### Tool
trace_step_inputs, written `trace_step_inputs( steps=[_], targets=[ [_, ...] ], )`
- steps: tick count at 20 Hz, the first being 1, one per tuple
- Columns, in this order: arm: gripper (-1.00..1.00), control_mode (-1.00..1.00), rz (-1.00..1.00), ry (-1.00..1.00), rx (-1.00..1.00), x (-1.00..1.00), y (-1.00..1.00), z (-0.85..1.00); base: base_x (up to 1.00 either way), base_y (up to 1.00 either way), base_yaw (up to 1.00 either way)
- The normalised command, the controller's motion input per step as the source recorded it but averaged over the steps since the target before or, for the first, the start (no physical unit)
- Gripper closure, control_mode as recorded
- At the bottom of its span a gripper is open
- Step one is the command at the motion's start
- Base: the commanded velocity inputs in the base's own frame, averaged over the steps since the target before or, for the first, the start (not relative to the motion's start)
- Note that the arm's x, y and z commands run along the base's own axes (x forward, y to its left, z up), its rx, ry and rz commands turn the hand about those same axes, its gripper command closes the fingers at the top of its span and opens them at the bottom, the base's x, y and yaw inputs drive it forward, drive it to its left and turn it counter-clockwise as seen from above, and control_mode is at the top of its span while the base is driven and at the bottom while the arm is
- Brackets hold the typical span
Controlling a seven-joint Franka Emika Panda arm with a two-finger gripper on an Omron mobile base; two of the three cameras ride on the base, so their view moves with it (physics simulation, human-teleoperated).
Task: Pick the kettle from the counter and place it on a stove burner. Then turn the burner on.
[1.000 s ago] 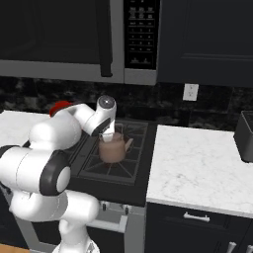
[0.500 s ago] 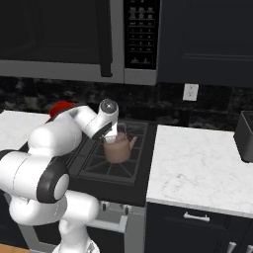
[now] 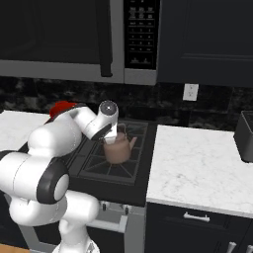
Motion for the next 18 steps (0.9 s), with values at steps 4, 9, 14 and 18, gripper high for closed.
trace_step_inputs(
  steps=[4, 9, 14, 18],
  targets=[
    [1.0, -1.0, 0.0, -0.02, 0.04, 0.0, 0.01, 0.07, 0.0, 0.0, 0.0],
    [1.0, -1.0, 0.0, 0.0, 0.03, 0.05, 0.2, 0.04, 0.0, 0.0, 0.0],
    [1.0, -1.0, 0.0, 0.0, 0.0, 0.11, 0.21, -0.01, 0.0, 0.0, 0.0],
    [1.0, -1.0, 0.0, 0.0, 0.03, 0.01, 0.04, -0.14, 0.0, 0.0, 0.0]
  ],
)
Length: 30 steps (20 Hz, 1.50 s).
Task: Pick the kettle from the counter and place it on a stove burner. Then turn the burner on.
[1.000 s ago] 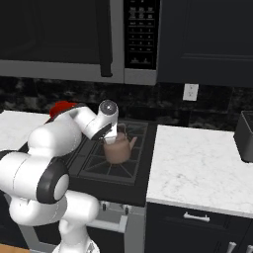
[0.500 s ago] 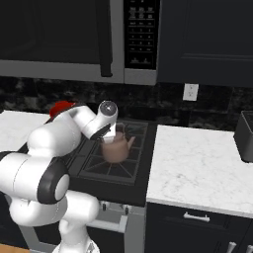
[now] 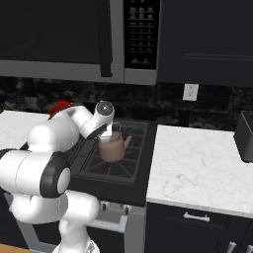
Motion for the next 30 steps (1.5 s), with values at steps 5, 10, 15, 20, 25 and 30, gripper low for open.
trace_step_inputs(
  steps=[5, 10, 15, 20, 25, 30],
  targets=[
    [-1.0, -1.0, 0.0, 0.0, 0.02, 0.0, 0.0, -0.14, 0.0, 0.0, 0.0],
    [-1.0, -1.0, 0.0, 0.0, 0.0, 0.0, 0.0, 0.0, 0.0, 0.0, 0.0],
    [-1.0, -1.0, 0.0, 0.0, 0.0, -0.15, -0.01, 0.0, 0.0, 0.0, 0.0],
    [-1.0, -1.0, 0.0, 0.0, 0.0, -0.42, -0.1, 0.0, 0.0, 0.0, 0.0],
    [-1.0, -1.0, 0.0, 0.03, -0.05, -0.5, -0.11, -0.04, 0.0, 0.0, 0.0],
    [-1.0, -1.0, 0.0, 0.02, -0.04, -0.48, -0.08, -0.03, 0.0, 0.0, 0.0]
  ],
)
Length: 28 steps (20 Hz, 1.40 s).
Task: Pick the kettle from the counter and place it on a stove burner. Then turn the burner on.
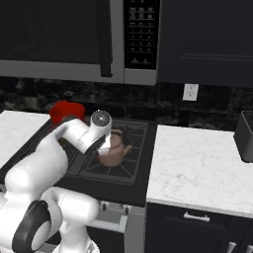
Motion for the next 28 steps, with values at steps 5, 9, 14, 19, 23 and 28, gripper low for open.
trace_step_inputs(
  steps=[5, 9, 14, 19, 23, 28],
  targets=[
    [-1.0, -1.0, -0.04, 0.0, 0.0, -0.26, 0.0, 0.42, 0.0, 0.0, 0.0],
    [-1.0, -1.0, -0.07, 0.0, 0.0, -0.11, 0.0, 0.72, 0.0, 0.0, 0.0],
    [-1.0, -1.0, -0.06, 0.0, 0.03, -0.71, -0.33, 0.36, 0.0, 0.0, 0.0],
    [-1.0, -1.0, -0.06, -0.1, 0.09, -1.0, -0.75, -0.13, 0.0, 0.0, 0.0],
    [-1.0, -1.0, -0.11, -0.18, 0.24, -1.0, -0.8, -0.4, 0.0, 0.0, 0.0],
    [-1.0, -1.0, -0.26, -0.19, 0.36, -1.0, -0.63, -0.65, 0.0, 0.0, 0.0]
  ],
)
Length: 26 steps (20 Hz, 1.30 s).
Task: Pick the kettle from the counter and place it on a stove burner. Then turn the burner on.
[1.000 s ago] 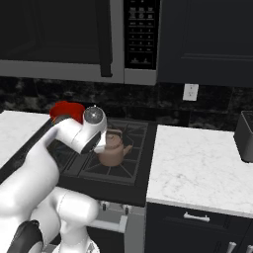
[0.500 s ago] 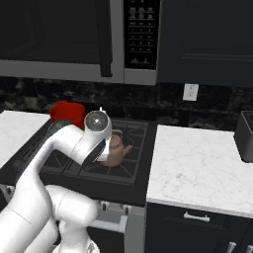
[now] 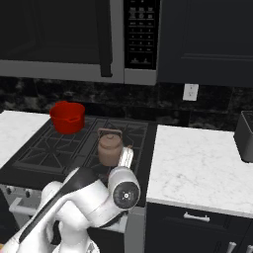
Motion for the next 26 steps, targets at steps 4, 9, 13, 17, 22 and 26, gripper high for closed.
trace_step_inputs(
  steps=[4, 9, 13, 17, 22, 26],
  targets=[
    [-1.0, -1.0, -0.35, -0.13, 0.44, -1.0, -0.51, -0.68, 0.0, 0.0, 0.0],
    [-1.0, -1.0, -0.35, -0.03, 0.59, -0.93, -0.52, -0.67, 0.0, 0.0, 0.0],
    [-1.0, -1.0, -0.31, 0.0, 0.73, -0.46, -0.31, -0.48, 0.0, 0.0, 0.0],
    [-1.0, -1.0, -0.22, 0.04, 0.85, -0.1, -0.14, -0.32, 0.0, 0.0, 0.0],
    [-1.0, -1.0, -0.06, 0.0, 0.71, 0.04, 0.0, -0.24, 0.0, 0.0, 0.0],
    [-1.0, -1.0, 0.0, 0.0, 0.23, 0.0, 0.0, -0.14, 0.0, 0.0, 0.0]
  ],
)
